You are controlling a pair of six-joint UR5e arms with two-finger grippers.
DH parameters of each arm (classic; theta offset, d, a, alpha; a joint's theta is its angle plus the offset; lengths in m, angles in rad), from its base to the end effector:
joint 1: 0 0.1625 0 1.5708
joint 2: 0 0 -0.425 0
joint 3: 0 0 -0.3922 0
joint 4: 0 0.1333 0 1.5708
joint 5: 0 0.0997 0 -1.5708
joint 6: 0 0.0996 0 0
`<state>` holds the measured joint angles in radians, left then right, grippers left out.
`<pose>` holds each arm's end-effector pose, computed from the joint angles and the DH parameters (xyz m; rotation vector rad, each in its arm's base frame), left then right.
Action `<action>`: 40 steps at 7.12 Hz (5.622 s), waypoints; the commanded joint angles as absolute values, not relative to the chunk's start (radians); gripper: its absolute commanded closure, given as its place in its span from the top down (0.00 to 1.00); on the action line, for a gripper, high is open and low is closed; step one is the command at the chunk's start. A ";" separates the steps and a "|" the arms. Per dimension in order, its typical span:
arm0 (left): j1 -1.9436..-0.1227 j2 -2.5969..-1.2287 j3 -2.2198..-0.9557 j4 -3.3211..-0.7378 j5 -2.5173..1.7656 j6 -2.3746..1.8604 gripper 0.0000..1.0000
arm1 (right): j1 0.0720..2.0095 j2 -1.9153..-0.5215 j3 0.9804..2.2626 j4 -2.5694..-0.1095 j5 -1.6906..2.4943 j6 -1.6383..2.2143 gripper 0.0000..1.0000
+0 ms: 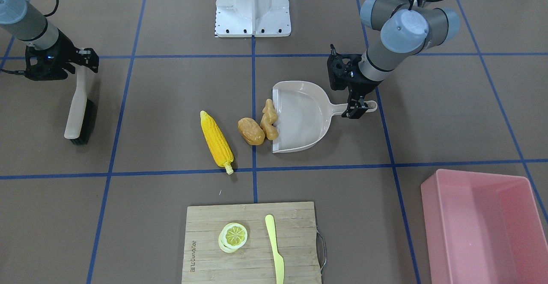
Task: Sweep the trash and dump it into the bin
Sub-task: 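Grasp the dustpan handle with the left gripper while the right gripper lifts the brush, then move the brush with the right gripper behind the corn cob and potato, then sweep the corn, potato and ginger into the dustpan with the brush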
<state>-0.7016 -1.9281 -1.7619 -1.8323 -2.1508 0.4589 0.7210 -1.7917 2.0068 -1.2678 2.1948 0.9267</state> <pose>0.4170 -0.4554 0.3414 0.7255 0.7672 1.4497 -0.2634 -0.3315 0.5143 -0.1570 -0.7728 -0.0887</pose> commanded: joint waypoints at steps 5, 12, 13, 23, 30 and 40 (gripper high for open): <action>-0.723 -1.925 -1.724 -1.844 -2.154 0.472 0.88 | 0.716 -1.801 1.977 -1.223 2.184 0.936 0.20; -0.747 -1.927 -1.735 -1.848 -2.160 0.454 0.77 | 0.842 -1.647 2.261 -1.672 2.221 0.925 0.00; -0.759 -1.924 -1.733 -1.859 -2.167 0.453 0.77 | 0.803 -1.535 2.261 -1.804 2.159 0.908 0.00; -0.767 -1.852 -1.697 -2.146 -2.198 0.334 0.87 | 0.642 -0.959 1.841 -2.235 1.875 0.601 0.00; -0.764 -1.818 -1.675 -2.212 -2.198 0.333 0.85 | 0.503 -0.862 1.645 -2.033 1.844 0.760 0.00; -0.765 -1.819 -1.663 -2.226 -2.197 0.307 0.16 | 0.426 -0.678 1.442 -1.580 2.002 1.081 0.00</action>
